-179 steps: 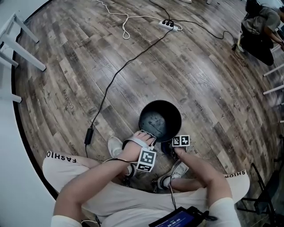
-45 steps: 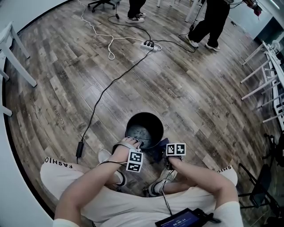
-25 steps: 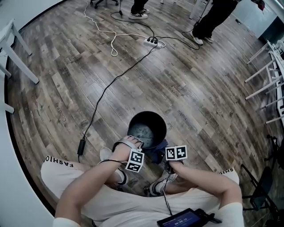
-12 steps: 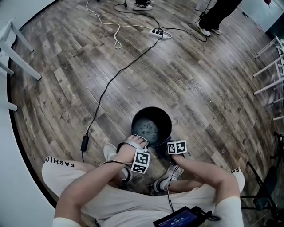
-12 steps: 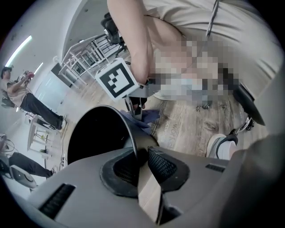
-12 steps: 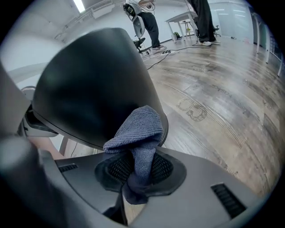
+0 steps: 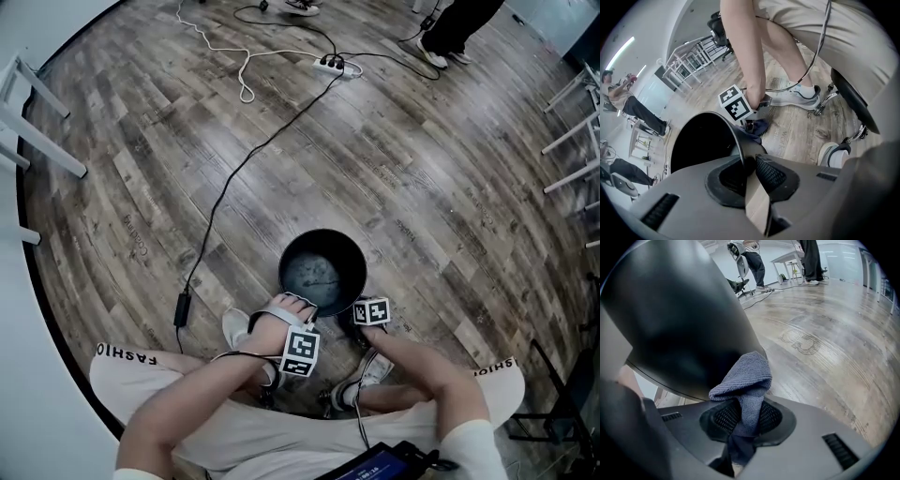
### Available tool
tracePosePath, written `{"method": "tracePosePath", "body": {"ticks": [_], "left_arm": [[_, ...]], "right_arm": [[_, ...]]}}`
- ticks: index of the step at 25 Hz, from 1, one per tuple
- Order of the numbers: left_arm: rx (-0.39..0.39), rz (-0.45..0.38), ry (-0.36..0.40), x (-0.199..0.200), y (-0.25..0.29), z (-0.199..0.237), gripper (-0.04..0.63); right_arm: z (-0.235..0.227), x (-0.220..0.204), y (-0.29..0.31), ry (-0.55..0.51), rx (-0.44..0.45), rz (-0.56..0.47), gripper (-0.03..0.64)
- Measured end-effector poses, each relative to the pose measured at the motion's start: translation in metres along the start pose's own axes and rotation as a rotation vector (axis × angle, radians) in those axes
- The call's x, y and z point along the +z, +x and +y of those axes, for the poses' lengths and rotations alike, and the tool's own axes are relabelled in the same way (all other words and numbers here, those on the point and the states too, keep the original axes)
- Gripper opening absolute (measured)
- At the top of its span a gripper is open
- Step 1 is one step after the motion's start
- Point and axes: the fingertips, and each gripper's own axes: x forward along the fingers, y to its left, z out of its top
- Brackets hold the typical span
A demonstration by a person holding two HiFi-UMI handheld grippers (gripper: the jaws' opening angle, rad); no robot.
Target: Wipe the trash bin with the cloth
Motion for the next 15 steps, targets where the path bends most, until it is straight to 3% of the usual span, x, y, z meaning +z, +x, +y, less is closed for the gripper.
{"method": "tracePosePath", "body": {"ticks": [6, 12, 15], "left_arm": [[0.011, 0.006, -0.01, 0.001, 0.002, 0.001, 0.074], [0.036, 0.021, -0.004, -0.003, 0.002, 0.0, 0.078], [0.01, -0.017, -0.042, -0.002, 0.0, -0.001, 0.12]], "right_arm": [[-0.014, -0.015, 0.014, 0.144, -0.037, 0.047, 0.083], [0.019, 0.004, -0.031, 0.159, -0.011, 0.07, 0.083], [0.026, 0.015, -0.061, 0.182, -0.004, 0.058, 0.083]]}}
